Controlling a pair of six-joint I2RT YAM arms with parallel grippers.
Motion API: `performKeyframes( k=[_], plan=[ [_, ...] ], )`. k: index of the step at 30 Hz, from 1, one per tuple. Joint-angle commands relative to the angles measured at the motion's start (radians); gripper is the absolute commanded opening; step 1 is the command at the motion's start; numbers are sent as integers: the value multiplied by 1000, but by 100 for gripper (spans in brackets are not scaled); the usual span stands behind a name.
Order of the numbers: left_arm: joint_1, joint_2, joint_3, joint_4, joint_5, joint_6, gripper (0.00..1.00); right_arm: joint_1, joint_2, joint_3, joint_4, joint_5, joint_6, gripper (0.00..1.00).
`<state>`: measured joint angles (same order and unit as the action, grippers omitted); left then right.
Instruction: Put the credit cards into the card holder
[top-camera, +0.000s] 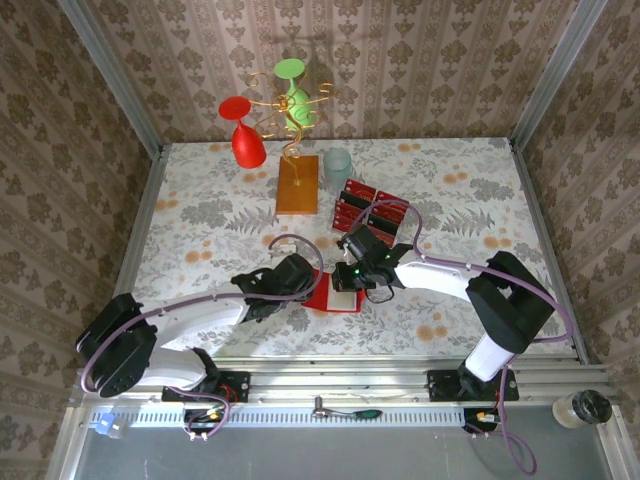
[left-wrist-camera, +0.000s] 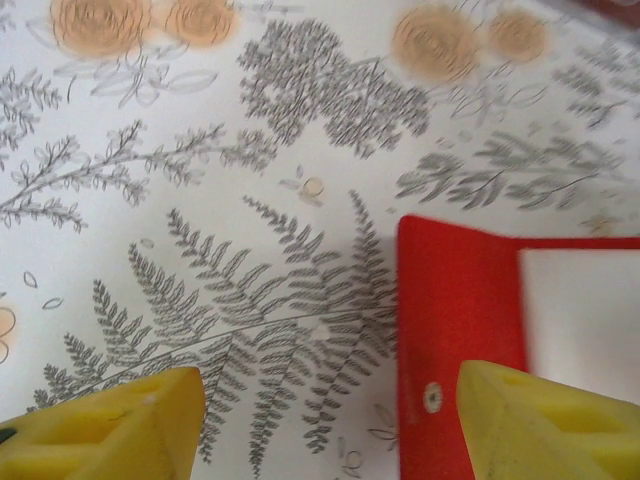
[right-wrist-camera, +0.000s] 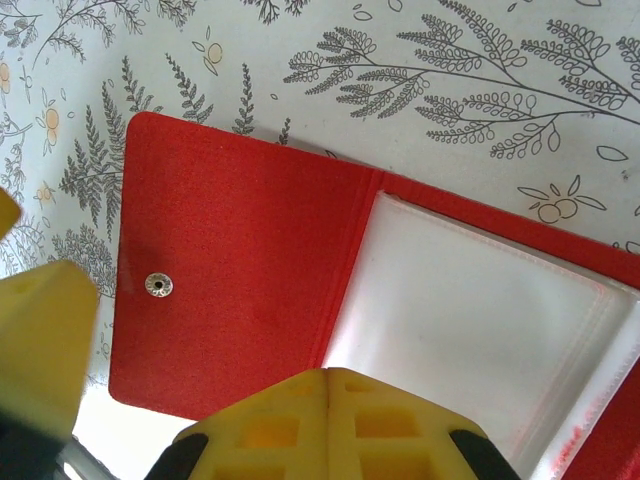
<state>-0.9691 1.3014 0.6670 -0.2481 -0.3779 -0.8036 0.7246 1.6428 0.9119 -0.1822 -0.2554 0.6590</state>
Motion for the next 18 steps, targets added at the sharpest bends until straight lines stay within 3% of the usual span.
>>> performKeyframes(
  k=[1,10,18],
  plan=[
    [-12,-34,60,-27,27,32,68,-3,-39,-19,-17,15,-1,5],
    [-52,4,134,57,119,25,69,-125,-199,-113,-82,58,5,6],
    [-80,54,83,177,171,-22,69,-247,-323,-176,-125,1,-17,8]
  ],
)
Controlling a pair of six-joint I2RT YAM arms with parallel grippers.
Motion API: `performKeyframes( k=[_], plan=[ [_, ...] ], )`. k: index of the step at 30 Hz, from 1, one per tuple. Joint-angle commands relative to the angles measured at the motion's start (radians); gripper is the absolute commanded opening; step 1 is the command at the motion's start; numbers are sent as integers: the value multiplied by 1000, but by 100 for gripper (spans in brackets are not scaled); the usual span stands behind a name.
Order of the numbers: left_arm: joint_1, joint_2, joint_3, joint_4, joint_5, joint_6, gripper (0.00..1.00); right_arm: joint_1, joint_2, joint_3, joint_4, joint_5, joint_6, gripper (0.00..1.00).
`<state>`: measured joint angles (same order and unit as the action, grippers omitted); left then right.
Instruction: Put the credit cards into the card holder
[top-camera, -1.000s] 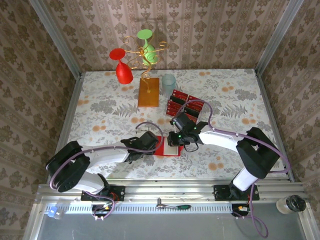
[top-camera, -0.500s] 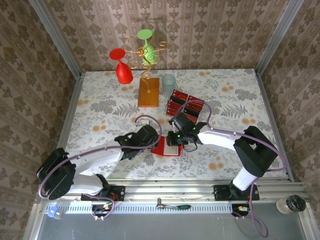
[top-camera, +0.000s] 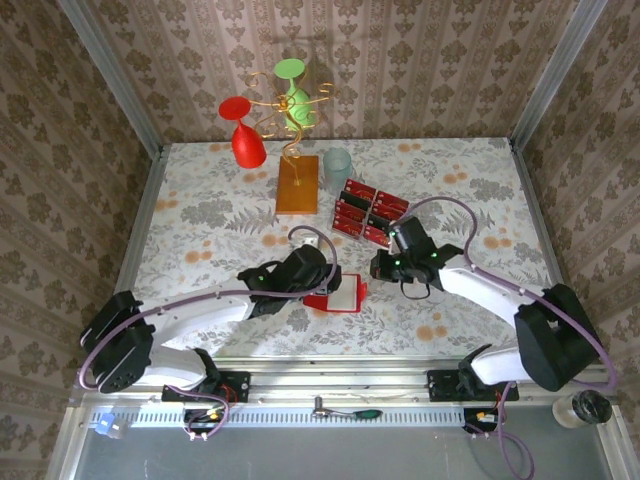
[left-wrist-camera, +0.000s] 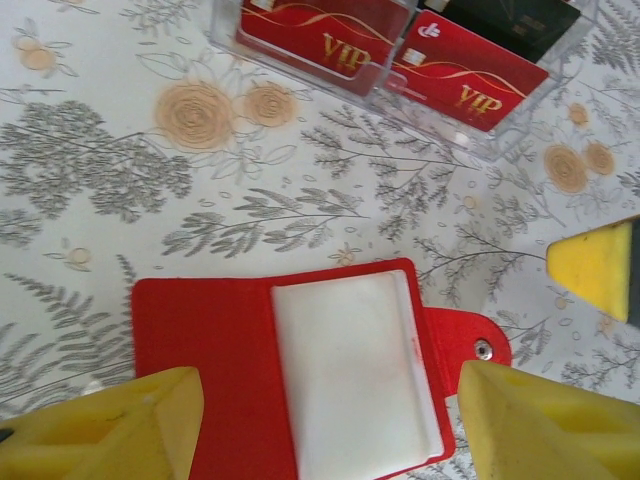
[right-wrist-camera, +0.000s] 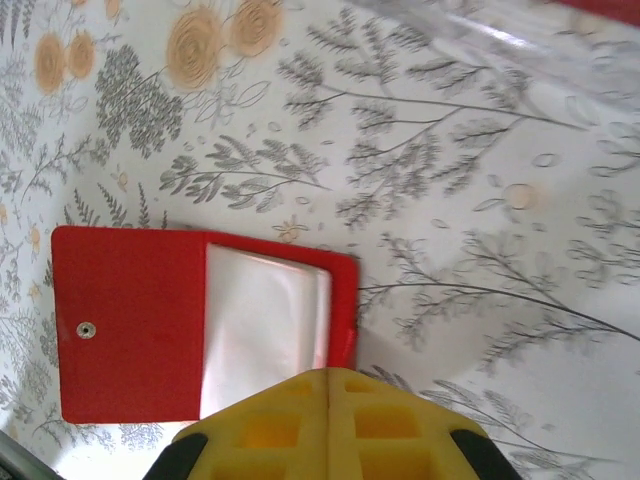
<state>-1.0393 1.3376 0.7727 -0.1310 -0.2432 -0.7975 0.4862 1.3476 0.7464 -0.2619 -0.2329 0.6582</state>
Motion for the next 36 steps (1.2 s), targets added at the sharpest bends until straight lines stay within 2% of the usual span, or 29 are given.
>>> performKeyframes(
  k=[1,6,11,18,23,36],
  plan=[
    [-12,25,-29,71,39,-32,69,-9,-30,-10,-47,-29,-19,7],
    [-23,50,-54,90,34,-38,69,4,-11,-6,-6,-96,2,8],
    [-25,61,-93,100,18,-48,69,88,37,30,25,-78,33,7],
    [-28,84,-129,125,-3,-59,69,177,184,106,59,-33,60,7],
    [-28,102,-154,145,-20,-65,69,177,234,118,72,28,46,6],
    [-37,159,-170,168,-43,-48,70,170,313,103,142,34,15,5]
  ],
)
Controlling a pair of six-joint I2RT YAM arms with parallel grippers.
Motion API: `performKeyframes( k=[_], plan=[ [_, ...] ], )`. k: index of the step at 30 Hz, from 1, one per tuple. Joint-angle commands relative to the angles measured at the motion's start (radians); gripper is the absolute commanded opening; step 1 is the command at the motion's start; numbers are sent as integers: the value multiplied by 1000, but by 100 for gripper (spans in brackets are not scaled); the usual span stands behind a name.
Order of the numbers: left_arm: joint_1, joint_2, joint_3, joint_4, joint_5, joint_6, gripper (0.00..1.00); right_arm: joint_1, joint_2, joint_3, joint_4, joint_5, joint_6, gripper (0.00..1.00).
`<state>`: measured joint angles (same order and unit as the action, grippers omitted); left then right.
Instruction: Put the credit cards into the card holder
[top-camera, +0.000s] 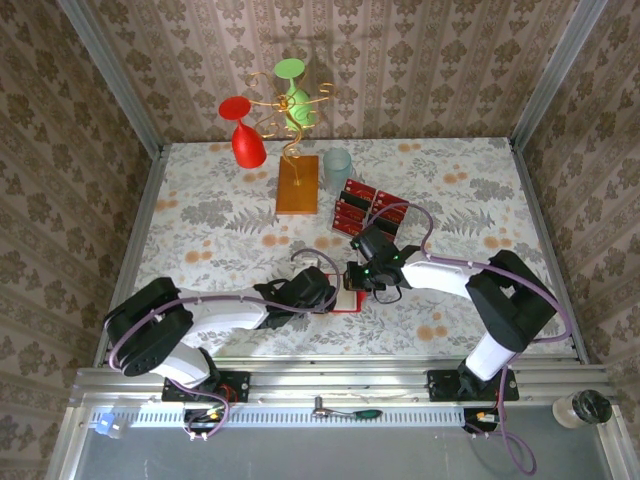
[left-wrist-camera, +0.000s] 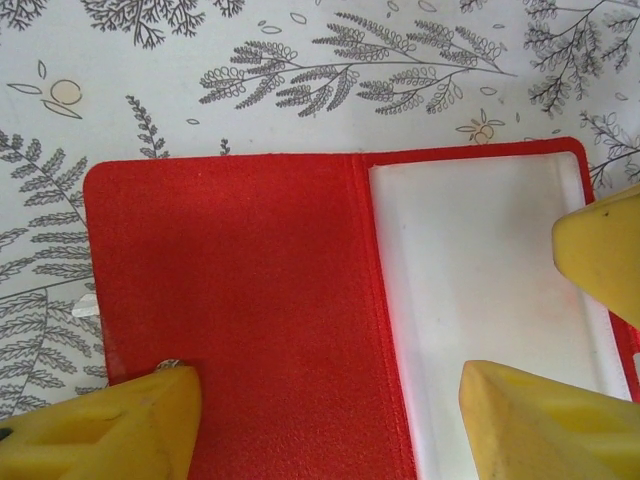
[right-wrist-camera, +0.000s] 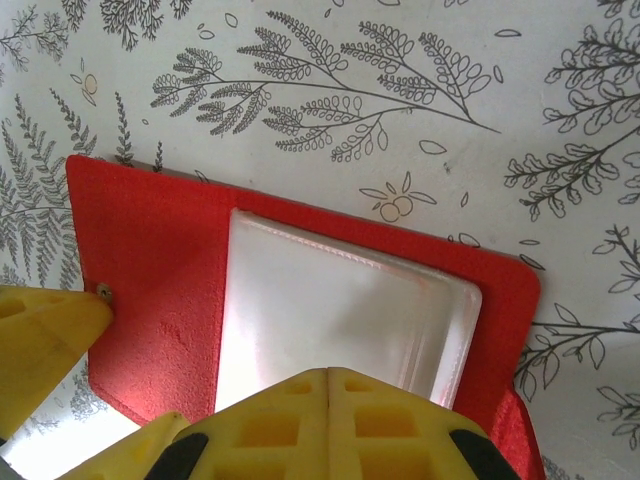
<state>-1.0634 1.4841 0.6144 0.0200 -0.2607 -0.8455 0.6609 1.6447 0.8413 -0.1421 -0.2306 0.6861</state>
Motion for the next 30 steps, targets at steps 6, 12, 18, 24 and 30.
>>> performKeyframes(
  k=[6,12,18,24,30],
  plan=[
    [-21,27,-6,21,-37,11,74,-14,42,8,15,36,-26,4],
    [-29,42,9,5,-46,25,75,-33,38,-4,22,35,-35,4],
    [-30,53,9,5,-50,25,76,-40,59,7,14,15,-51,4],
    [-33,60,18,4,-50,33,78,-39,96,13,24,-32,-57,3],
    [-34,63,26,3,-53,41,80,-30,116,12,43,-69,-45,2]
  ],
)
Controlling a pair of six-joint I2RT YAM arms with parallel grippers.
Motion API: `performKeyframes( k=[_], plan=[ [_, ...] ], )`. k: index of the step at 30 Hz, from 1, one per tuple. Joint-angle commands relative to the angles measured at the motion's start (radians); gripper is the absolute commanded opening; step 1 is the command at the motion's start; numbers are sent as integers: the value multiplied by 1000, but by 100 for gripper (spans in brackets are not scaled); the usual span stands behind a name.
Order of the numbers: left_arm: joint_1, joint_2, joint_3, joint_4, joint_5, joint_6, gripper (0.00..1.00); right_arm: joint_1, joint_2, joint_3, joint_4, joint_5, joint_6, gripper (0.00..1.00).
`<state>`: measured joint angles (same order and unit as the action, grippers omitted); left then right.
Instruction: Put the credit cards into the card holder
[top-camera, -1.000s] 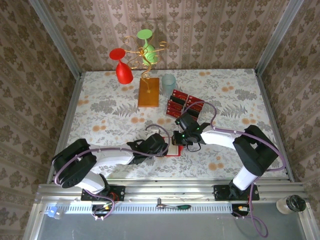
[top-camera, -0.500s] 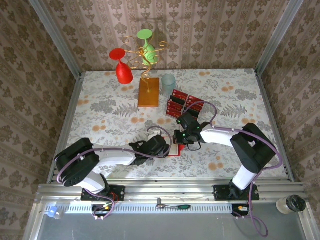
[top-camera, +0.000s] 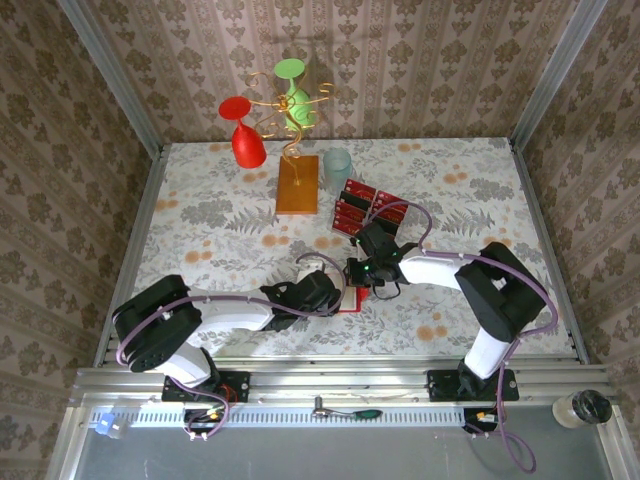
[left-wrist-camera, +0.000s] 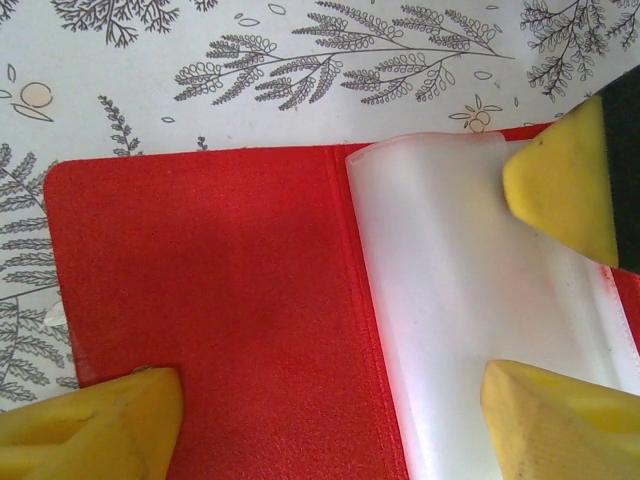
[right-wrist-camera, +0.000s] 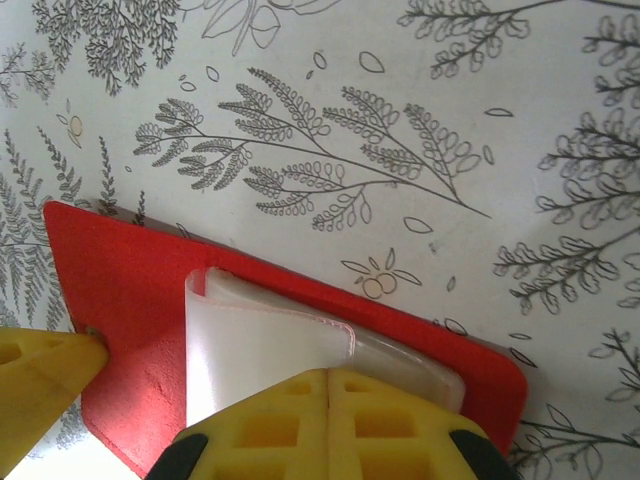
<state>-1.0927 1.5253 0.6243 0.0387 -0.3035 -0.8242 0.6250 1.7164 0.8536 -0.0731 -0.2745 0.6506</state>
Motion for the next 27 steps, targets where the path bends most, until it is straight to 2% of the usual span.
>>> performKeyframes(
  k=[1,11,27],
  plan=[
    [-5,21,17,-16,-9,21,80,8,48,-1,-21,-31,-4,2],
    [-7,33,20,-13,-13,26,82,20,74,2,6,-54,20,2],
    [-47,-66,-47,90,-96,57,84,22,76,-8,18,-51,27,1]
  ],
)
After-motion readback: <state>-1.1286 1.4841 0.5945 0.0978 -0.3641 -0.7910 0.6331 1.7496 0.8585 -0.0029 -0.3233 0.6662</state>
